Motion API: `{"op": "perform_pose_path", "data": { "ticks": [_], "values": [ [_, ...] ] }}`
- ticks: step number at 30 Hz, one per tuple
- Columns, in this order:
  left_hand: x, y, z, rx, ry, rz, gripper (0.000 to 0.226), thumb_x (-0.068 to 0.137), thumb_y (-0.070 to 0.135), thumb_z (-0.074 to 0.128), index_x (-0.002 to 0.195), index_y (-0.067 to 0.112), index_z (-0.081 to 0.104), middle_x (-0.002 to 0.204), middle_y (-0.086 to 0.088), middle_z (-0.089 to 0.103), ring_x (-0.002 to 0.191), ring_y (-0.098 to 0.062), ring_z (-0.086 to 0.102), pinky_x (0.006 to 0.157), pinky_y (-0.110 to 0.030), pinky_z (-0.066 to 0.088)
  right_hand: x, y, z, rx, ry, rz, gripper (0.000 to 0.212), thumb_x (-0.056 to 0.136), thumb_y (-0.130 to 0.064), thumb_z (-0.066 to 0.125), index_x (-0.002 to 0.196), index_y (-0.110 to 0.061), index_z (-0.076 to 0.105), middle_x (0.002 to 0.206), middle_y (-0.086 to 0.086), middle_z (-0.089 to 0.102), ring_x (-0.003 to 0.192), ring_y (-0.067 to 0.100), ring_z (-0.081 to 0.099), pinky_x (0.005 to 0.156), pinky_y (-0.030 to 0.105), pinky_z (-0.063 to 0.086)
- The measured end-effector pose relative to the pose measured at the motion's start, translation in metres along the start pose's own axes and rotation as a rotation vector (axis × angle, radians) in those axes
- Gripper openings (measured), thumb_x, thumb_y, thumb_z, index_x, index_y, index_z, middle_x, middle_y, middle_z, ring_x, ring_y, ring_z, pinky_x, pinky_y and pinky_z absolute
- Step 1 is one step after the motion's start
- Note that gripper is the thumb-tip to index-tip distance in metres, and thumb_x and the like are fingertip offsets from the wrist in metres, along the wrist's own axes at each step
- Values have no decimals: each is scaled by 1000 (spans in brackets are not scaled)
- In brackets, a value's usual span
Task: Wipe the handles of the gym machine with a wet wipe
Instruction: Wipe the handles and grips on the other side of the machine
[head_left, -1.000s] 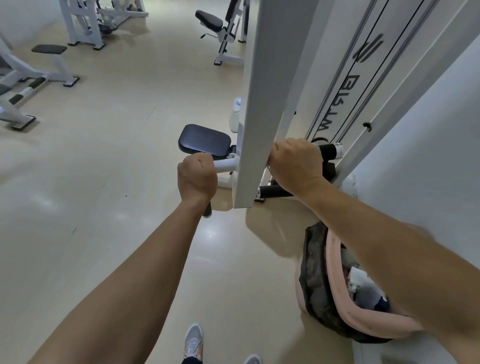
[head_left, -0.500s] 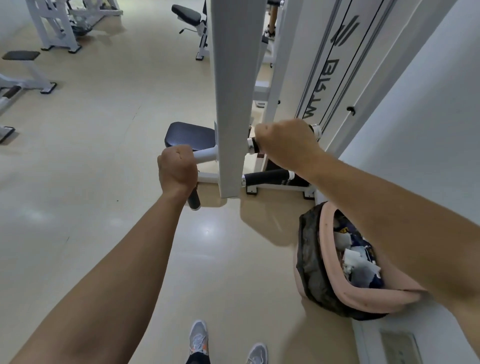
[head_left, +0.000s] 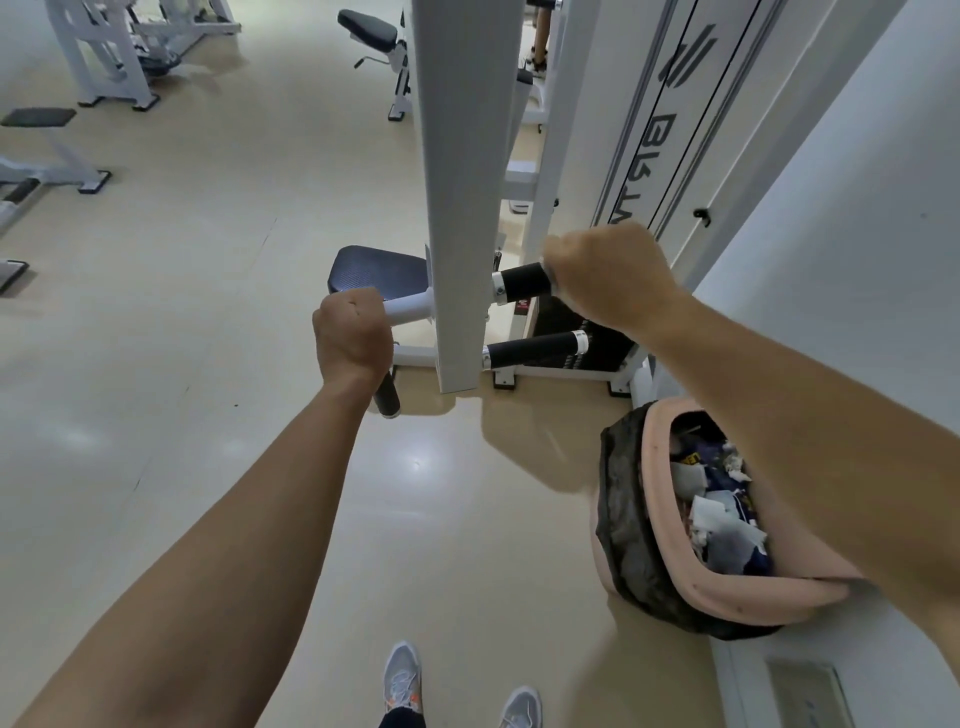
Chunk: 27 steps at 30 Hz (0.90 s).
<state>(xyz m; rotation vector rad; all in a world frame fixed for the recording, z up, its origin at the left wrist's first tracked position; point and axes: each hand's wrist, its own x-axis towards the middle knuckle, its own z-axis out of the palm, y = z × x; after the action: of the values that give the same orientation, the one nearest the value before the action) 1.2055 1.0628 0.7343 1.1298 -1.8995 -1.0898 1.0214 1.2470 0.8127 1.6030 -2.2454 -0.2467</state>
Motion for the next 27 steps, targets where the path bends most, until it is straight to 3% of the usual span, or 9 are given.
{"op": "perform_pose_path", "data": {
  "ticks": [2,4,10,12,14,16,21,24,27],
  "values": [
    [-3,3,1,6,-8,16,28,76,22,36,50,15,27,49,-1,30,45,-14,31,48,-29,22,-9,5,13,-25,182,10,25,94,-29,60,80,-9,55,59,4,50,45,21,45,48,28,45],
    [-6,4,1,36,3,42,28,77,20,35,51,16,24,50,0,25,47,-14,25,48,-29,17,-8,3,12,-33,130,43,23,93,-27,63,80,-11,53,58,3,50,46,21,46,50,30,49],
    [-11,3,-8,54,34,68,29,78,20,33,52,18,21,52,0,21,49,-14,21,49,-29,15,32,-7,-42,298,-703,144,20,81,-26,73,94,-16,62,77,2,60,66,16,55,60,27,43],
    [-13,-1,-11,32,40,72,28,76,20,33,52,19,21,52,0,21,50,-15,21,52,-30,14,43,-16,-47,360,-821,123,22,80,-26,74,95,-14,63,79,3,61,67,17,55,60,27,42],
    [-11,-2,-14,29,42,64,28,76,20,33,52,19,20,52,1,20,51,-15,20,51,-30,14,44,-27,-42,349,-753,83,20,79,-26,75,93,-15,64,76,3,62,67,19,57,62,29,48],
    [-10,1,-14,44,35,64,28,77,20,33,53,18,20,52,1,20,50,-14,20,50,-30,13,34,-37,-32,263,-485,80,15,80,-24,73,89,-16,64,69,1,58,65,20,61,66,35,56],
    [-13,8,-5,36,19,68,27,77,20,33,55,18,18,52,2,18,51,-14,18,50,-33,12,9,-52,4,-15,101,92,24,81,-2,64,68,-14,47,50,-1,36,41,21,41,45,29,46],
    [-14,10,-3,50,30,67,27,78,21,33,55,18,19,53,2,19,51,-13,18,50,-32,13,15,-50,1,-44,44,49,24,85,-4,59,72,-14,41,50,-1,34,44,21,44,47,30,46],
    [-16,10,-3,48,33,70,28,78,21,33,55,18,19,53,1,19,51,-13,18,50,-33,13,31,-44,-17,110,-280,10,12,83,-22,65,88,-14,58,68,3,54,61,21,56,55,31,45]
  ]
}}
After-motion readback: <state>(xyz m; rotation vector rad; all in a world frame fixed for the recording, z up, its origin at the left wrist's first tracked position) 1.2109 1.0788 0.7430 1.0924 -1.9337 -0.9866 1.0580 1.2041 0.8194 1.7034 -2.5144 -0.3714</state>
